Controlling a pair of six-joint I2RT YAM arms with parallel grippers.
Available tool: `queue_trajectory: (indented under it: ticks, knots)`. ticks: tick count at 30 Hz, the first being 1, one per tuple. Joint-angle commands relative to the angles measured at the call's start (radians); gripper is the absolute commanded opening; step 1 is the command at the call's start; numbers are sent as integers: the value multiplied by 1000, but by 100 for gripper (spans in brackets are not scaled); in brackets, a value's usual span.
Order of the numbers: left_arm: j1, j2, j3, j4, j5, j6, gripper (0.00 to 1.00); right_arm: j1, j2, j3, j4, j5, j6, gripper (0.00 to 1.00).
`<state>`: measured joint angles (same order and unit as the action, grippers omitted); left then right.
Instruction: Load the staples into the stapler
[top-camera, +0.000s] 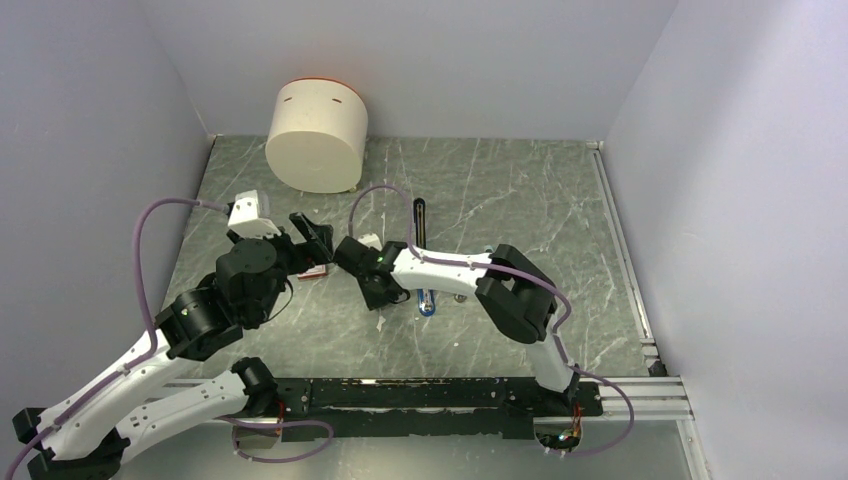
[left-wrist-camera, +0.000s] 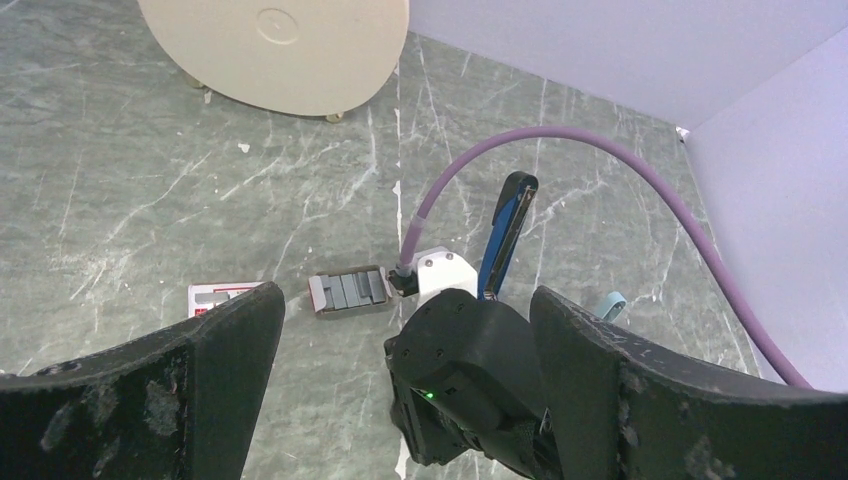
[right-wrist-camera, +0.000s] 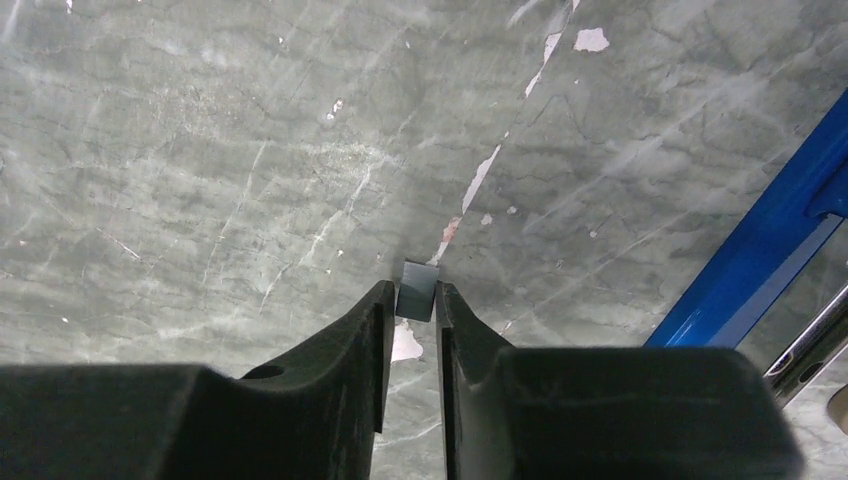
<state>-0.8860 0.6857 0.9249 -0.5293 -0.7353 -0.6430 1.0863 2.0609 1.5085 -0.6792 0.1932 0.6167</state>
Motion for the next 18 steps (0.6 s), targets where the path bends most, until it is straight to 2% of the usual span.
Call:
queue_trajectory:
  ticks: [1, 6, 18]
  knots:
    - [7, 0, 33, -6, -26, 11, 97, 1, -19, 16, -7, 16, 10, 28]
    - [6, -1, 30, -5, -32, 13, 97, 4, -11, 32, -11, 20, 16, 40]
    - [6, -9, 17, 3, -44, 20, 97, 2, 31, 62, -33, 68, 120, 33]
